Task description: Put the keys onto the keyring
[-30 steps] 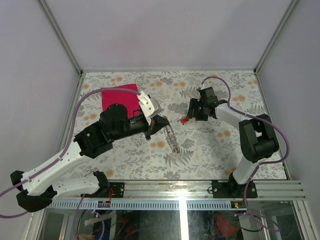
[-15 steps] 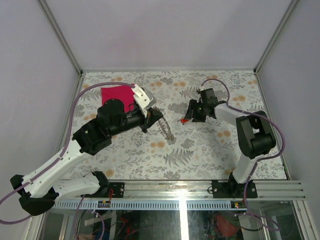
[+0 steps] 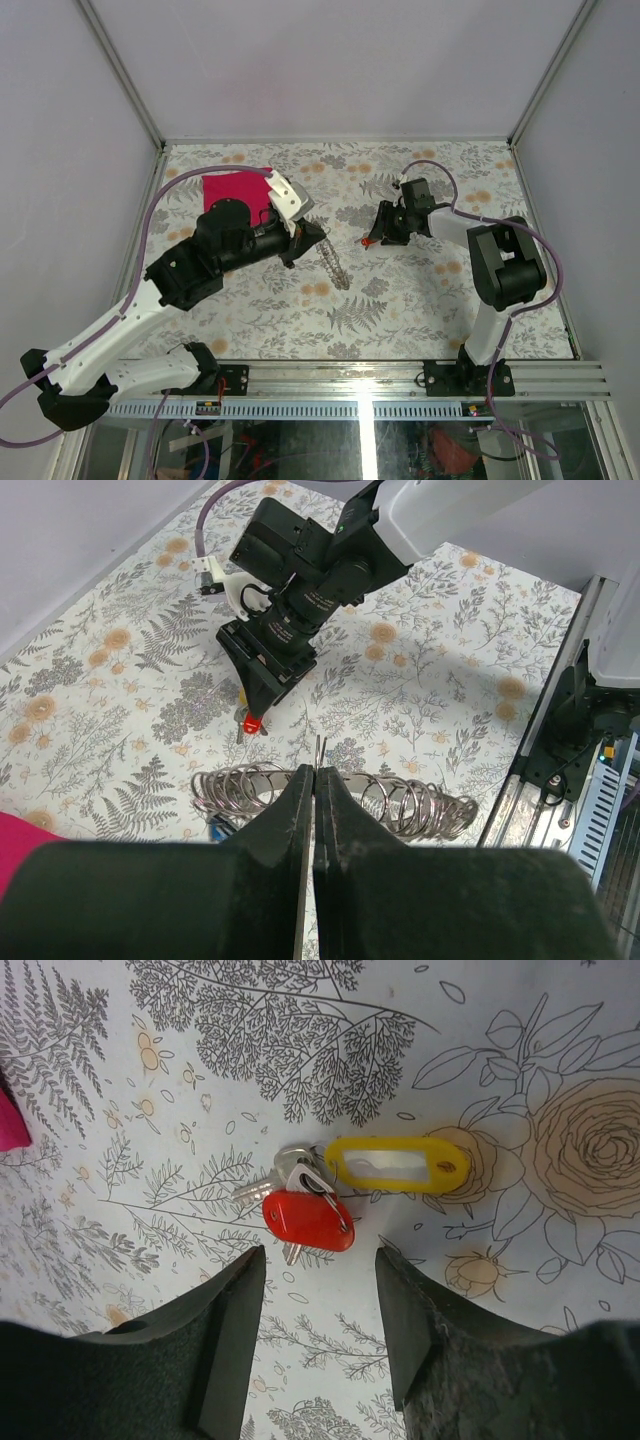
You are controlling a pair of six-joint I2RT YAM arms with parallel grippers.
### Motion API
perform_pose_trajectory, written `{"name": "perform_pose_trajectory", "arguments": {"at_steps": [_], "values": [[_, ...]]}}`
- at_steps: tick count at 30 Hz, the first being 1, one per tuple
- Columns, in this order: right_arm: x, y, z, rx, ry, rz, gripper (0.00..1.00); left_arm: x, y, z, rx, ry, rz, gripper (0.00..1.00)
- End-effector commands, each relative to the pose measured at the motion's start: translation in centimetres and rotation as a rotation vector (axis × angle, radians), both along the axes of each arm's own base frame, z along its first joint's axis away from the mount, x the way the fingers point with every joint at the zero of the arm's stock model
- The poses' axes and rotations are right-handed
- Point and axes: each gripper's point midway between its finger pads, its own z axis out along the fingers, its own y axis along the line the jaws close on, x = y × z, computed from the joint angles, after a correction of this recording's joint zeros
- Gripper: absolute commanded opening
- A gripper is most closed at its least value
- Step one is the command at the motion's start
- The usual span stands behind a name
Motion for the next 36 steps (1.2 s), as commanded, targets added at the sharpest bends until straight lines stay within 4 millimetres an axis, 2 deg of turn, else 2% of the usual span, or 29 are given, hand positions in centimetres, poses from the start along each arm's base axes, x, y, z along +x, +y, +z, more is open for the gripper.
{"name": "perform_pose_trajectory", "arguments": {"at_steps": [1, 13, 27, 32, 36], "values": [[0.3, -0.2, -1.3, 0.016, 0.018, -0.004, 0.54, 0.3, 0.0, 3.5, -0.077, -0.054, 0.016, 0.00], [0.1, -0.2, -2.3, 0.053, 0.043, -0.004, 0.47, 0.4, -0.3, 3.5, -0.075, -0.044, 0.012, 0.00], [0.1, 0.0, -2.6, 0.066, 0.036, 0.005, 0.28, 0.6, -0.5, 3.1, -0.064, -0.033, 0.011, 0.00], [0.2, 0.0, -2.5, 0.072, 0.023, 0.010, 0.18, 0.6, -0.5, 3.0, -0.060, -0.030, 0.009, 0.00], [0.2, 0.2, -1.5, 0.089, -0.027, 0.028, 0.08, 0.5, -0.5, 3.0, -0.063, -0.028, 0.010, 0.00]]}}
